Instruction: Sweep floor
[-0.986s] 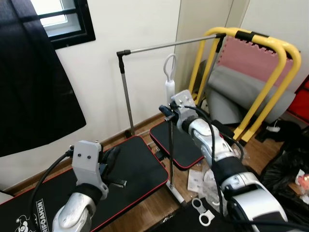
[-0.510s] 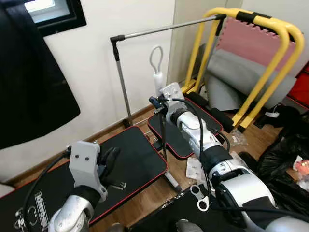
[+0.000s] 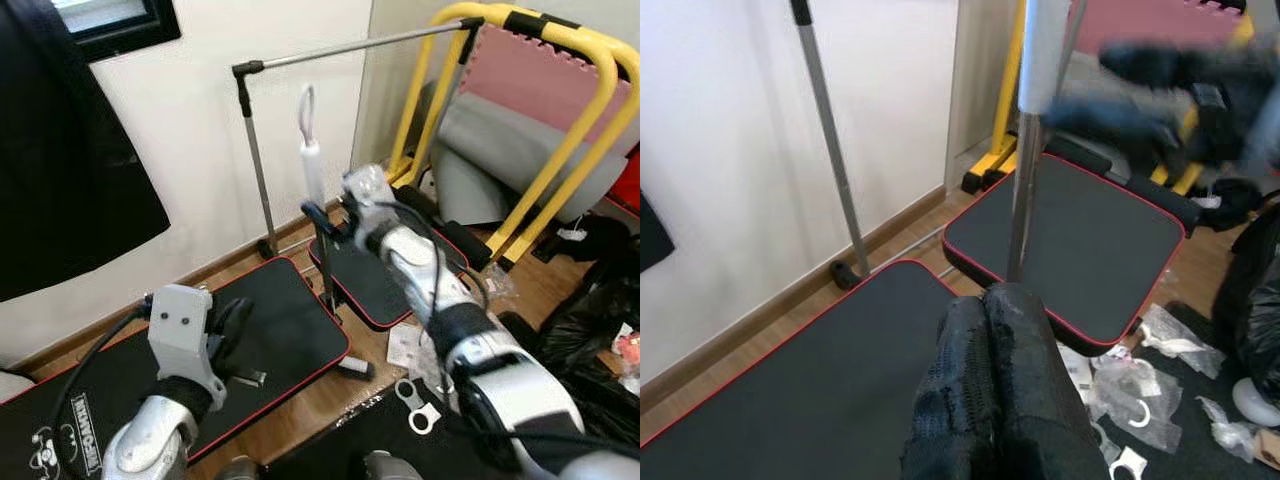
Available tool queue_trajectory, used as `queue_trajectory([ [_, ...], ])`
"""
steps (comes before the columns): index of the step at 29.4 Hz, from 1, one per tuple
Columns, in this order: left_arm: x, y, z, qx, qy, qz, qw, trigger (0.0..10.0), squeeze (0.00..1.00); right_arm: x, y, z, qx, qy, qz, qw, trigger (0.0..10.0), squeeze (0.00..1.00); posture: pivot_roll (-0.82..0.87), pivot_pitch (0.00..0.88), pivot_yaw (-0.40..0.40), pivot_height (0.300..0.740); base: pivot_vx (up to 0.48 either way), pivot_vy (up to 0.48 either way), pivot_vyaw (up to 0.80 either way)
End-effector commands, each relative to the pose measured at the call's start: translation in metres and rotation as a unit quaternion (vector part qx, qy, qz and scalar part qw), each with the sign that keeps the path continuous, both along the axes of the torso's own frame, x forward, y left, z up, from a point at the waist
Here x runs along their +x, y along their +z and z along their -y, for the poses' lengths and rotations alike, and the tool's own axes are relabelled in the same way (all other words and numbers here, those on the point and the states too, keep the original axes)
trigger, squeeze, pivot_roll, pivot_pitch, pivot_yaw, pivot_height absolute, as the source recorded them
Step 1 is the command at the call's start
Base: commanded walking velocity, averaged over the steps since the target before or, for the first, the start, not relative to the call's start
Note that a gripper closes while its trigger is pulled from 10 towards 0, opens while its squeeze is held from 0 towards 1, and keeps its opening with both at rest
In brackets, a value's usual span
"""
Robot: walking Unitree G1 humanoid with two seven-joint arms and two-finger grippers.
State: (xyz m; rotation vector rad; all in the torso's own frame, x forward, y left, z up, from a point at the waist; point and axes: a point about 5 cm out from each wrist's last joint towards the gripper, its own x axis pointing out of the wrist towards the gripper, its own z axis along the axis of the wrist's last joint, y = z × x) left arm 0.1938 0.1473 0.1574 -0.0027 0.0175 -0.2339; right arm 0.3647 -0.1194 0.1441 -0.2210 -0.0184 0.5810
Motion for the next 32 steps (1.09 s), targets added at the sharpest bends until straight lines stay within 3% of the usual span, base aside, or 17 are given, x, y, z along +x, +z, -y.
queue_trajectory([
  [1, 0.002, -0.006, 0.0, 0.002, 0.001, -0.01, 1.0, 10.0, 0.0, -0.011, -0.008, 0.011, -0.005, 0.008, -0.023, 1.0, 10.0, 0.27, -0.02, 0.162, -0.07, 0.74, 0.0, 0.0, 0.0],
  [2, 0.002, -0.006, 0.0, 0.002, 0.001, -0.01, 1.0, 10.0, 0.0, -0.011, -0.008, 0.011, -0.005, 0.008, -0.023, 1.0, 10.0, 0.27, -0.02, 0.162, -0.07, 0.74, 0.0, 0.0, 0.0],
  [3, 0.003, -0.006, -0.001, 0.003, 0.002, -0.009, 1.0, 10.0, 0.0, -0.019, -0.013, 0.022, -0.006, 0.0, -0.032, 0.999, 10.0, 0.0, -0.03, 0.155, -0.069, 0.74, 0.0, 0.0, 0.0],
  [8, 0.01, -0.008, -0.001, 0.005, 0.003, -0.006, 1.0, 10.0, 0.0, -0.038, -0.019, 0.039, 0.012, -0.028, -0.05, 0.998, 10.0, 0.0, -0.05, 0.13, -0.066, 0.74, 0.0, 0.0, 0.0],
  [13, 0.013, -0.008, -0.001, 0.007, 0.001, -0.004, 1.0, 10.0, 0.0, -0.049, -0.019, 0.038, 0.036, -0.032, -0.056, 0.997, 10.0, 0.0, -0.06, 0.116, -0.067, 0.74, 0.0, 0.0, 0.0],
  [15, 0.014, -0.009, 0.001, 0.008, 0.0, -0.003, 1.0, 10.0, 0.0, -0.065, -0.018, 0.034, 0.059, -0.032, -0.07, 0.995, 10.0, 0.0, -0.07, 0.094, -0.065, 0.74, 0.0, 0.0, 0.0],
  [18, 0.014, -0.01, 0.002, 0.008, -0.001, -0.002, 1.0, 10.0, 0.0, -0.071, -0.017, 0.032, 0.062, -0.03, -0.077, 0.995, 10.0, 0.0, -0.07, 0.094, -0.065, 0.74, 0.0, 0.0, 0.0],
  [28, -0.002, -0.018, 0.02, -0.023, -0.041, -0.03, 0.998, 10.0, 0.0, -0.092, -0.01, 0.016, 0.112, -0.045, -0.1, 0.988, 10.0, 0.0, -0.08, 0.05, -0.058, 0.74, 0.0, 0.0, -0.8],
  [32, -0.003, -0.023, 0.02, -0.022, -0.036, -0.033, 0.999, 10.0, 0.0, -0.094, -0.014, 0.02, 0.12, -0.072, -0.111, 0.984, 10.0, 0.0, -0.08, 0.04, -0.059, 0.74, 0.0, 0.0, -0.8],
])
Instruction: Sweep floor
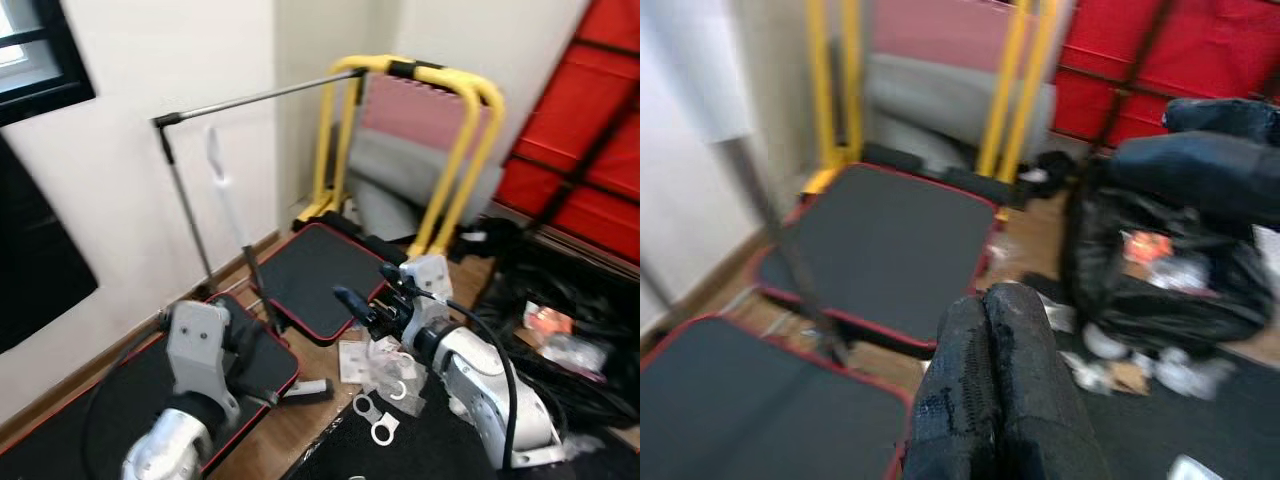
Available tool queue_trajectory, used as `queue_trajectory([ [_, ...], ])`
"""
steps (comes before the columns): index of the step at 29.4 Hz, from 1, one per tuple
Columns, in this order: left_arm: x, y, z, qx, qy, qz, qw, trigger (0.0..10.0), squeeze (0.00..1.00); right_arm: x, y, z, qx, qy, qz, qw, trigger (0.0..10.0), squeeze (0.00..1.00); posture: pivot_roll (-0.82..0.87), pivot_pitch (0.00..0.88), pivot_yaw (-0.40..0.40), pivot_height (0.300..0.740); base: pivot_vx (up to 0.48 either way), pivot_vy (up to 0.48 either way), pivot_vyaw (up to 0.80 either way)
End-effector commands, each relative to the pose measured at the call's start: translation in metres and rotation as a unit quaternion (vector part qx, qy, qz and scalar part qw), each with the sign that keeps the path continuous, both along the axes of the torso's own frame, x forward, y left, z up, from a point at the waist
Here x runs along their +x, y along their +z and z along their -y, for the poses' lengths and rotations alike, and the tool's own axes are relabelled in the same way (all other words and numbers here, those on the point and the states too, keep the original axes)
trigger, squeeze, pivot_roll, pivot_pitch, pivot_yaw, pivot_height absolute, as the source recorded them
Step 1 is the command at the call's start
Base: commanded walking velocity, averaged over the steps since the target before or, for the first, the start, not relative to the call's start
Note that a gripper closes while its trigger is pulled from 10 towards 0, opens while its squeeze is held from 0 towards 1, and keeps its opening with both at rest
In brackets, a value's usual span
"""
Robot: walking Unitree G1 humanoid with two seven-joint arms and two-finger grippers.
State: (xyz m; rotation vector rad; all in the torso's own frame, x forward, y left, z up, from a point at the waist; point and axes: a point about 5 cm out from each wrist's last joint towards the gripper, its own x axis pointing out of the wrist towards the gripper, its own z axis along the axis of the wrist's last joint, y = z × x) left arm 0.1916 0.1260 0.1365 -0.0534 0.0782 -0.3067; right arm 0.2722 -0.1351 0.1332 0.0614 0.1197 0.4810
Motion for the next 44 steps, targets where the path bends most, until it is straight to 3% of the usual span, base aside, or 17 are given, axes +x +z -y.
queue_trajectory([
  [1, 0.0, -0.004, -0.005, 0.002, 0.012, 0.002, 1.0, 10.0, 0.0, -0.002, -0.004, 0.009, 0.008, -0.028, -0.02, 0.999, 10.0, 0.0, -0.08, 0.038, -0.06, 0.74, 0.0, 0.0, -0.8],
  [2, 0.0, -0.004, -0.005, 0.002, 0.012, 0.002, 1.0, 10.0, 0.0, -0.002, -0.004, 0.009, 0.008, -0.028, -0.02, 0.999, 10.0, 0.0, -0.08, 0.038, -0.06, 0.74, 0.0, 0.0, -0.8],
  [4, 0.005, -0.014, -0.029, 0.022, 0.088, 0.006, 0.996, 10.0, 0.0, 0.005, -0.02, 0.037, -0.045, -0.066, -0.021, 0.997, 10.0, 0.0, -0.08, 0.007, -0.064, 0.74, 0.0, 0.0, -0.8],
  [6, 0.005, -0.014, -0.029, 0.022, 0.088, 0.006, 0.996, 10.0, 0.0, 0.005, -0.02, 0.037, -0.045, -0.066, -0.021, 0.997, 10.0, 0.0, -0.08, 0.007, -0.064, 0.74, 0.0, 0.0, -0.8],
  [8, 0.009, -0.046, -0.068, 0.035, 0.186, -0.039, 0.981, 10.0, 0.0, 0.011, -0.053, 0.071, -0.106, -0.116, -0.061, 0.986, 10.0, 0.0, -0.07, 0.0, -0.062, 0.74, 0.0, 0.0, -0.8],
  [9, 0.004, -0.079, -0.098, 0.032, 0.246, -0.098, 0.964, 10.0, 0.0, 0.008, -0.08, 0.094, -0.146, -0.152, -0.111, 0.971, 10.0, 0.0, -0.07, 0.0, -0.063, 0.74, 0.0, 0.0, -0.8],
  [14, -0.011, -0.122, -0.127, 0.02, 0.298, -0.182, 0.937, 10.0, 0.0, -0.003, -0.106, 0.109, -0.159, -0.179, -0.172, 0.956, 10.0, 0.0, -0.08, 0.0, -0.06, 0.74, 0.0, 0.0, -0.8],
  [16, -0.028, -0.154, -0.14, 0.022, 0.316, -0.252, 0.915, 10.0, 0.0, -0.013, -0.124, 0.112, -0.177, -0.179, -0.21, 0.945, 10.0, 0.0, -0.08, 0.0, -0.049, 0.74, 0.0, 0.0, -0.8],
  [22, -0.053, -0.187, -0.147, 0.02, 0.329, -0.332, 0.884, 10.0, 0.0, -0.034, -0.153, 0.115, -0.201, -0.185, -0.268, 0.924, 10.0, 0.0, -0.08, 0.0, -0.043, 0.74, 0.0, 0.0, -0.8],
  [24, -0.069, -0.208, -0.143, 0.038, 0.32, -0.383, 0.866, 10.0, 0.0, -0.05, -0.173, 0.115, -0.215, -0.188, -0.307, 0.908, 10.0, 0.0, -0.08, 0.0, -0.044, 0.74, 0.0, 0.0, -0.8],
  [28, -0.084, -0.221, -0.136, 0.057, 0.3, -0.427, 0.851, 10.0, 0.0, -0.068, -0.189, 0.113, -0.236, -0.176, -0.343, 0.892, 10.0, 0.0, -0.08, 0.0, -0.05, 0.74, 0.0, 0.0, -0.8],
  [30, -0.097, -0.231, -0.131, 0.07, 0.293, -0.464, 0.833, 10.0, 0.0, -0.093, -0.204, 0.116, -0.27, -0.162, -0.386, 0.867, 10.0, 0.0, -0.08, 0.0, -0.052, 0.74, 0.0, 0.0, -0.8],
  [34, -0.097, -0.231, -0.131, 0.07, 0.293, -0.464, 0.833, 10.0, 0.0, -0.093, -0.204, 0.116, -0.27, -0.162, -0.386, 0.867, 10.0, 0.0, -0.08, 0.0, -0.052, 0.74, 0.0, 0.0, -0.8],
  [36, -0.097, -0.233, -0.127, 0.063, 0.298, -0.468, 0.83, 10.0, 0.0, -0.107, -0.21, 0.12, -0.282, -0.167, -0.408, 0.852, 10.0, 0.0, -0.07, 0.0, -0.053, 0.74, 0.0, 0.0, -0.8],
  [38, -0.097, -0.233, -0.127, 0.063, 0.298, -0.468, 0.83, 10.0, 0.0, -0.107, -0.21, 0.12, -0.282, -0.167, -0.408, 0.852, 10.0, 0.0, -0.07, 0.0, -0.053, 0.74, 0.0, 0.0, -0.8],
  [40, -0.09, -0.234, -0.125, 0.058, 0.285, -0.462, 0.838, 10.0, 0.0, -0.101, -0.209, 0.115, -0.262, -0.177, -0.403, 0.859, 10.0, 0.0, -0.08, 0.0, -0.044, 0.74, 0.0, 0.0, -0.8],
  [44, -0.089, -0.234, -0.124, 0.055, 0.28, -0.464, 0.838, 10.0, 0.0, -0.092, -0.206, 0.111, -0.252, -0.179, -0.391, 0.867, 10.0, 0.0, -0.08, 0.0, -0.045, 0.74, 0.0, 0.0, 0.0],
])
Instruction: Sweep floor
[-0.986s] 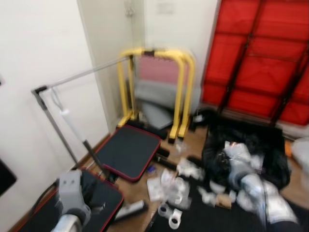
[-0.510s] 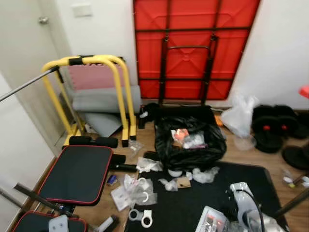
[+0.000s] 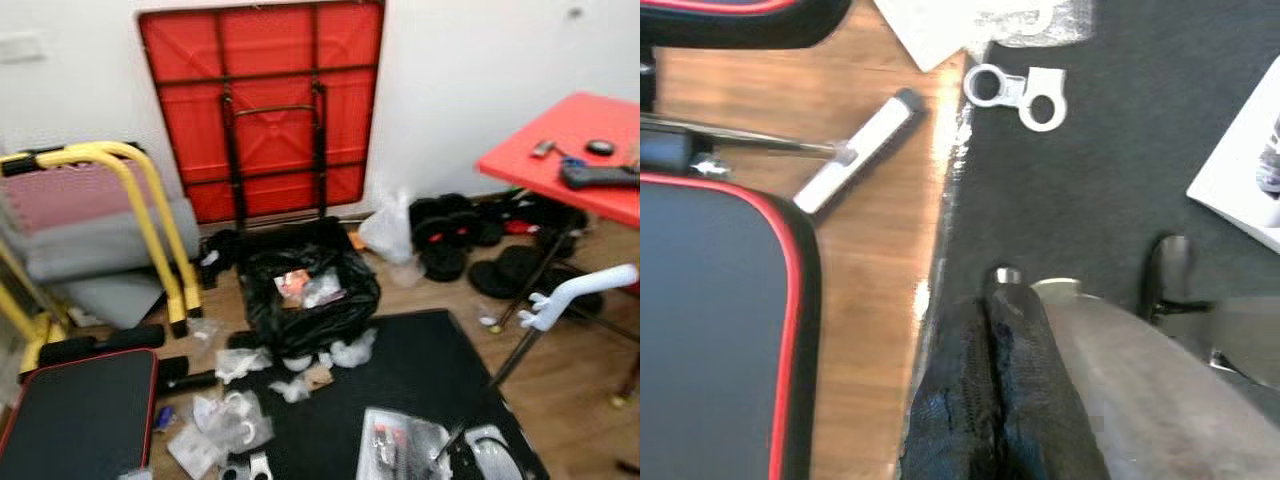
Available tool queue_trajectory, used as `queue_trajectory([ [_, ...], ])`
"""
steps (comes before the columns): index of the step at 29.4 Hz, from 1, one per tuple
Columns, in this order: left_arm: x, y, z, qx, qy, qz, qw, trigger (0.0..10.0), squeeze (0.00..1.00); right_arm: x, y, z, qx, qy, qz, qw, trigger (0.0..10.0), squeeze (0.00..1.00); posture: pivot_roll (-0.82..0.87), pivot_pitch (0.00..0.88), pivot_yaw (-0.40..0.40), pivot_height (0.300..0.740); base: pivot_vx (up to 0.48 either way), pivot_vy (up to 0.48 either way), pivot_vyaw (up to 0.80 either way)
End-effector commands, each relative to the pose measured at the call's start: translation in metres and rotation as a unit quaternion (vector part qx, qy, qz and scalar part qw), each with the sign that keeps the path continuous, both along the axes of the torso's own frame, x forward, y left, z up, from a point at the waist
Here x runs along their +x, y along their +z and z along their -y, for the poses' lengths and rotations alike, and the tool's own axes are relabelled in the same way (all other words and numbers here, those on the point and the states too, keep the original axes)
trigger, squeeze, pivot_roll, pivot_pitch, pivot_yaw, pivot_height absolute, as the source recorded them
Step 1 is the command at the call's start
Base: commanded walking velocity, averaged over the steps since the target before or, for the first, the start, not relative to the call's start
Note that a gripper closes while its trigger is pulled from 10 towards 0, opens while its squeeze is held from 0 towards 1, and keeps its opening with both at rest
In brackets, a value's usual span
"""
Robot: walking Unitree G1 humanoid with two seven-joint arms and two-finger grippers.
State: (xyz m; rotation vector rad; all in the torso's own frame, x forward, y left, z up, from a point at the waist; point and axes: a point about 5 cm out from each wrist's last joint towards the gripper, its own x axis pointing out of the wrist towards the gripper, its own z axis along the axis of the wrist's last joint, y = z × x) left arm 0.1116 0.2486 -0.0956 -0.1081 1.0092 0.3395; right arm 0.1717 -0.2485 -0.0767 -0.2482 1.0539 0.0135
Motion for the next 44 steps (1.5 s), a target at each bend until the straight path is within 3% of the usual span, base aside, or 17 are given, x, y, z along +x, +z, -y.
queue_trajectory([
  [1, -0.009, -0.003, -0.001, -0.005, -0.006, -0.018, 1.0, 10.0, 0.0, 0.013, 0.006, -0.003, 0.003, 0.007, 0.025, 1.0, 10.0, 0.0, -0.09, 0.0, -0.039, 0.74, 0.0, 0.0, 0.0],
  [13, -0.004, -0.004, 0.002, -0.007, -0.012, -0.025, 1.0, 10.0, 0.0, 0.007, 0.002, -0.005, 0.002, 0.002, 0.028, 1.0, 10.0, 0.0, -0.08, 0.0, -0.033, 0.74, 0.0, -0.344, 0.0],
  [18, -0.004, -0.006, 0.01, -0.011, -0.013, -0.032, 0.999, 10.0, 0.0, 0.007, 0.002, -0.005, 0.002, 0.0, 0.027, 1.0, 10.0, 0.0, -0.08, 0.0, -0.031, 0.74, 0.0, -0.392, 0.0],
  [31, -0.005, -0.006, 0.007, -0.016, -0.015, -0.031, 0.999, 10.0, 0.0, 0.009, 0.003, -0.005, 0.0, 0.002, 0.033, 0.999, 10.0, 0.0, -0.08, 0.0, -0.038, 0.74, 0.0, -0.378, 0.0],
  [39, -0.005, -0.005, 0.005, -0.01, -0.012, -0.033, 0.999, 10.0, 0.0, 0.017, 0.008, -0.003, -0.004, -0.004, 0.051, 0.999, 10.0, 0.0, -0.08, 0.0, -0.04, 0.74, 0.0, -0.169, 0.0],
  [44, 0.001, 0.0, -0.006, 0.001, 0.0, -0.023, 1.0, 10.0, 0.0, 0.034, 0.02, 0.006, -0.018, -0.021, 0.092, 0.995, 10.0, 0.0, -0.09, 0.0, -0.04, 0.74, 0.0, 0.0, 0.0],
])
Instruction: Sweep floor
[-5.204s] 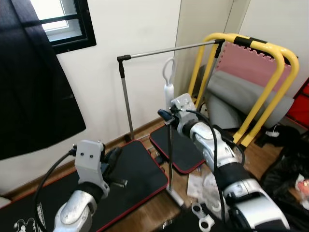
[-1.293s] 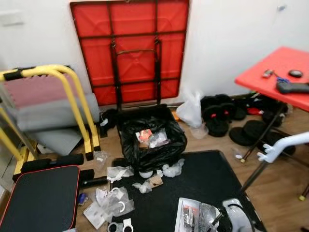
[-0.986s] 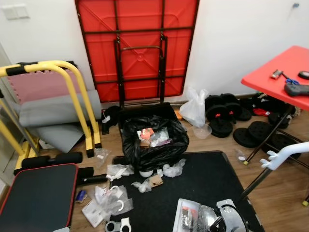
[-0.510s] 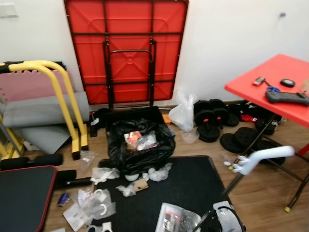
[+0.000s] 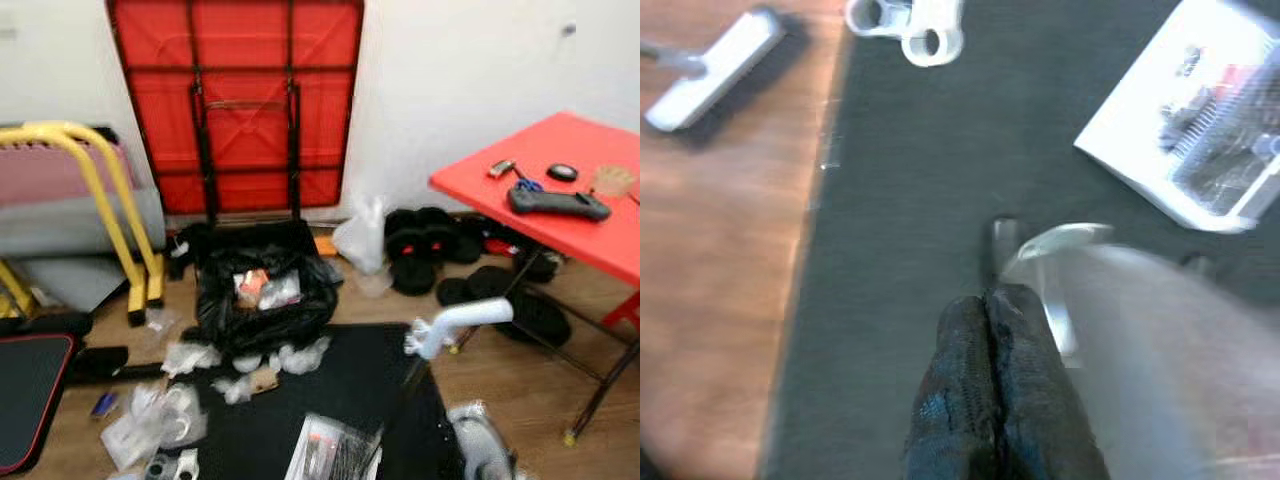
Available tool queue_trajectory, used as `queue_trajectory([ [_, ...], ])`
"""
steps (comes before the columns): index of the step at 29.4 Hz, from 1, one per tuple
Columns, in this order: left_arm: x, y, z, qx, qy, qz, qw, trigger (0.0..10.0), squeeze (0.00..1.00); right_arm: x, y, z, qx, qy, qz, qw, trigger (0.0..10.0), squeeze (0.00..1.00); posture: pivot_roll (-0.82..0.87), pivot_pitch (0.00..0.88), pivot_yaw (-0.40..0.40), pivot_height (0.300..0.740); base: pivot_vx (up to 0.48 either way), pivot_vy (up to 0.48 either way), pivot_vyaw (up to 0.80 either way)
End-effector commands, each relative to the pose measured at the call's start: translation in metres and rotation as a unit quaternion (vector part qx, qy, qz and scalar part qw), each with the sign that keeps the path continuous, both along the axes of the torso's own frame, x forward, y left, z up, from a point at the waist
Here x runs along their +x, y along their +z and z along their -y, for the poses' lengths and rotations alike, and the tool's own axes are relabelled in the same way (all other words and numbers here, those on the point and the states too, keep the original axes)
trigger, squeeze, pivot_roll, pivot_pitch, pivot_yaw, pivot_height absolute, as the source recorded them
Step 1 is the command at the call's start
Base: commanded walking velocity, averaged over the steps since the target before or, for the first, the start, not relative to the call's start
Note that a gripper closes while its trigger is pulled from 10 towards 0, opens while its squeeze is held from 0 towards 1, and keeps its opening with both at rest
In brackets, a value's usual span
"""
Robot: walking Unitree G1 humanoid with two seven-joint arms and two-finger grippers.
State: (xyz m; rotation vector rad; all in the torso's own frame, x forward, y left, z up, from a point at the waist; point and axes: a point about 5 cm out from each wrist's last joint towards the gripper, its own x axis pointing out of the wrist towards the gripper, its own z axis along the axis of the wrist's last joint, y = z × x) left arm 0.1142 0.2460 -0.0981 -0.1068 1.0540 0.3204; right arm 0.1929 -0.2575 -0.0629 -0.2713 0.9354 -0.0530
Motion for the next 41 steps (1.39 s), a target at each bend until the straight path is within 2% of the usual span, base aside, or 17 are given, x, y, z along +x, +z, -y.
queue_trajectory([
  [1, -0.001, 0.002, -0.009, 0.009, 0.008, -0.002, 1.0, 10.0, 0.0, 0.013, 0.006, -0.003, 0.005, -0.005, 0.03, 1.0, 10.0, 0.0, -0.09, 0.0, -0.04, 0.74, 0.0, 0.0, 0.0],
  [6, 0.014, 0.013, -0.025, 0.022, 0.013, 0.034, 0.999, 10.0, 0.0, 0.034, 0.024, 0.006, -0.01, -0.007, 0.078, 0.997, 10.0, 0.0, -0.09, 0.0, -0.036, 0.74, 0.0, 0.0, 0.0],
  [11, 0.038, 0.032, -0.044, 0.048, -0.006, 0.11, 0.993, 10.0, 0.0, 0.067, 0.054, 0.016, -0.016, -0.007, 0.148, 0.989, 10.0, 0.0, -0.09, 0.0, -0.042, 0.74, 0.0, 0.0, 0.0],
  [14, 0.075, 0.067, -0.052, 0.081, -0.057, 0.247, 0.964, 10.0, 0.0, 0.096, 0.089, 0.024, 0.012, -0.014, 0.234, 0.972, 10.0, 0.0, -0.09, 0.0, -0.05, 0.74, 0.0, 0.0, 0.0],
  [15, 0.075, 0.067, -0.052, 0.081, -0.057, 0.247, 0.964, 10.0, 0.0, 0.096, 0.089, 0.024, 0.012, -0.014, 0.234, 0.972, 10.0, 0.0, -0.09, 0.0, -0.05, 0.74, 0.0, 0.0, 0.0],
  [16, 0.089, 0.084, -0.051, 0.092, -0.075, 0.303, 0.946, 10.0, 0.0, 0.102, 0.099, 0.026, 0.023, -0.014, 0.257, 0.966, 10.0, 0.0, -0.09, 0.0, -0.056, 0.74, 0.0, 0.0, 0.0],
  [17, 0.089, 0.084, -0.051, 0.092, -0.075, 0.303, 0.946, 10.0, 0.0, 0.102, 0.099, 0.026, 0.023, -0.014, 0.257, 0.966, 10.0, 0.0, -0.09, 0.0, -0.056, 0.74, 0.0, 0.0, 0.0],
  [19, 0.103, 0.119, -0.041, 0.115, -0.104, 0.39, 0.908, 10.0, 0.0, 0.106, 0.112, 0.038, 0.01, -0.022, 0.284, 0.958, 10.0, 0.0, -0.09, 0.0, -0.067, 0.74, 0.0, 0.0, 0.0],
  [22, 0.105, 0.13, -0.038, 0.121, -0.11, 0.411, 0.897, 10.0, 0.0, 0.105, 0.114, 0.042, 0.002, -0.027, 0.288, 0.957, 10.0, 0.0, -0.09, 0.0, -0.067, 0.74, 0.0, 0.0, 0.0],
  [24, 0.106, 0.145, -0.038, 0.138, -0.111, 0.434, 0.883, 10.0, 0.0, 0.098, 0.117, 0.062, -0.056, -0.057, 0.278, 0.957, 10.0, 0.0, -0.09, 0.0, -0.072, 0.74, 0.0, 0.0, 0.0],
  [28, 0.106, 0.151, -0.039, 0.145, -0.11, 0.441, 0.879, 10.0, 0.0, 0.093, 0.122, 0.076, -0.084, -0.086, 0.283, 0.952, 10.0, 0.0, -0.09, 0.0, -0.071, 0.74, 0.0, 0.0, 0.0],
  [29, 0.106, 0.155, -0.039, 0.152, -0.109, 0.447, 0.875, 10.0, 0.0, 0.091, 0.134, 0.091, -0.109, -0.121, 0.302, 0.939, 10.0, 0.0, -0.1, 0.0, -0.067, 0.74, 0.0, 0.0, 0.0],
  [31, 0.109, 0.162, -0.036, 0.158, -0.113, 0.461, 0.866, 10.0, 0.0, 0.102, 0.174, 0.104, -0.1, -0.165, 0.403, 0.895, 10.0, 0.0, -0.11, 0.0, -0.058, 0.74, 0.0, 0.0, 0.0],
  [34, 0.111, 0.164, -0.035, 0.159, -0.114, 0.466, 0.863, 10.0, 0.0, 0.108, 0.189, 0.105, -0.091, -0.167, 0.441, 0.877, 10.0, 0.0, -0.11, 0.0, -0.058, 0.74, 0.0, 0.0, 0.0],
  [38, 0.125, 0.194, -0.016, 0.153, -0.136, 0.513, 0.834, 10.0, 0.0, 0.144, 0.27, 0.068, -0.002, -0.07, 0.584, 0.809, 10.0, 0.0, -0.11, 0.0, -0.056, 0.74, 0.0, 0.0, 0.0],
  [39, 0.125, 0.194, -0.016, 0.153, -0.136, 0.513, 0.834, 10.0, 0.0, 0.144, 0.27, 0.068, -0.002, -0.07, 0.584, 0.809, 10.0, 0.0, -0.11, 0.0, -0.056, 0.74, 0.0, 0.0, 0.0],
  [41, 0.128, 0.205, -0.003, 0.147, -0.151, 0.525, 0.825, 10.0, 0.0, 0.152, 0.297, 0.045, 0.028, -0.028, 0.621, 0.783, 10.0, 0.0, -0.11, 0.0, -0.057, 0.74, 0.0, 0.0, 0.0],
])
